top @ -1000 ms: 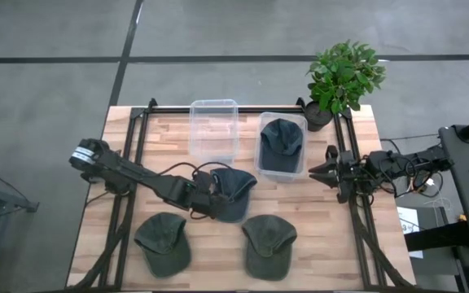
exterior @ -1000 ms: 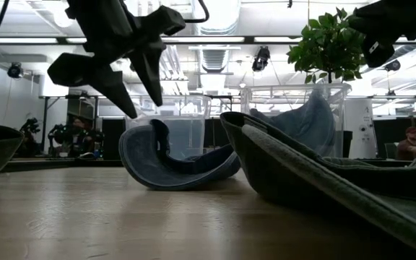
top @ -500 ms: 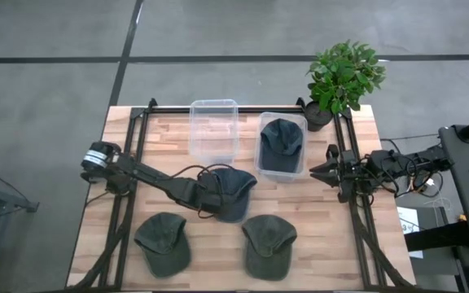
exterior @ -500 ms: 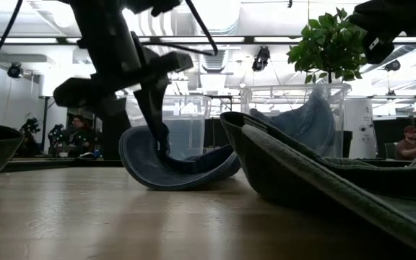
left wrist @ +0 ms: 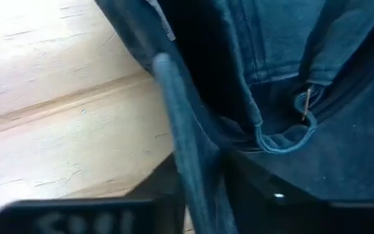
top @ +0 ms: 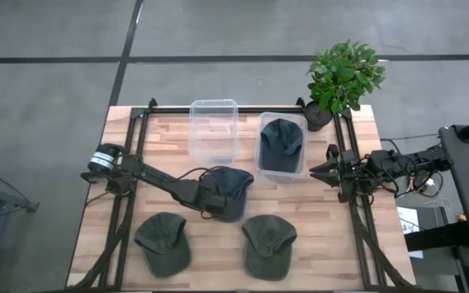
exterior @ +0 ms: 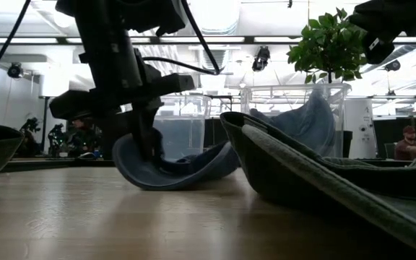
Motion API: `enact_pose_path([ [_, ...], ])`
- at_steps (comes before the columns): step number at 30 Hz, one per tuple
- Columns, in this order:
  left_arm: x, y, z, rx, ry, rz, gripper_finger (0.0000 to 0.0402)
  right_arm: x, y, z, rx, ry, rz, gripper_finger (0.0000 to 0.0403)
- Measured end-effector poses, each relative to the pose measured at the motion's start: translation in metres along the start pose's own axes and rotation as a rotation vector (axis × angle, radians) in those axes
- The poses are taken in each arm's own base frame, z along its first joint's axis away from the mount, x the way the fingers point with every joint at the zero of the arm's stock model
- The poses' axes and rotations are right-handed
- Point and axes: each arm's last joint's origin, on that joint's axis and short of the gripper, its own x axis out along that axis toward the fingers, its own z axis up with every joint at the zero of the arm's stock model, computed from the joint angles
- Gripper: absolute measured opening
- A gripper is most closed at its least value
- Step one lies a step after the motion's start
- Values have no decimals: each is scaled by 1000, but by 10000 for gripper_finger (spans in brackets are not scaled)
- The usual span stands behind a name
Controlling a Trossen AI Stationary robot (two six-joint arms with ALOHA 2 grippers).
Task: Pick & Place hat
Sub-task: Put the blue cap into the right transparent bin
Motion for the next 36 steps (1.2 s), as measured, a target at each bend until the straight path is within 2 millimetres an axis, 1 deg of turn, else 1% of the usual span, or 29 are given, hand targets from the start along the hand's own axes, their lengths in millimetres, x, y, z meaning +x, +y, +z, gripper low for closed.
enact_pose_path([
  [3,0,-1,0,-3,-6,-8,26,0,0,0,0,0,0,68],
  [4,-1,-1,1,-5,-8,-14,15,0,0,0,0,0,0,70],
  [8,-7,-1,2,-7,-5,-26,10,0,0,0,0,0,-1,75],
  [13,-23,0,4,-6,30,-64,5,0,0,0,4,1,0,82],
  [22,-71,4,5,-3,83,-182,5,0,0,0,4,0,0,71],
  [29,-111,6,-4,34,116,-301,5,0,0,0,8,-1,-1,70],
  [36,-145,15,-7,20,52,-412,5,0,0,0,11,-2,-2,80],
])
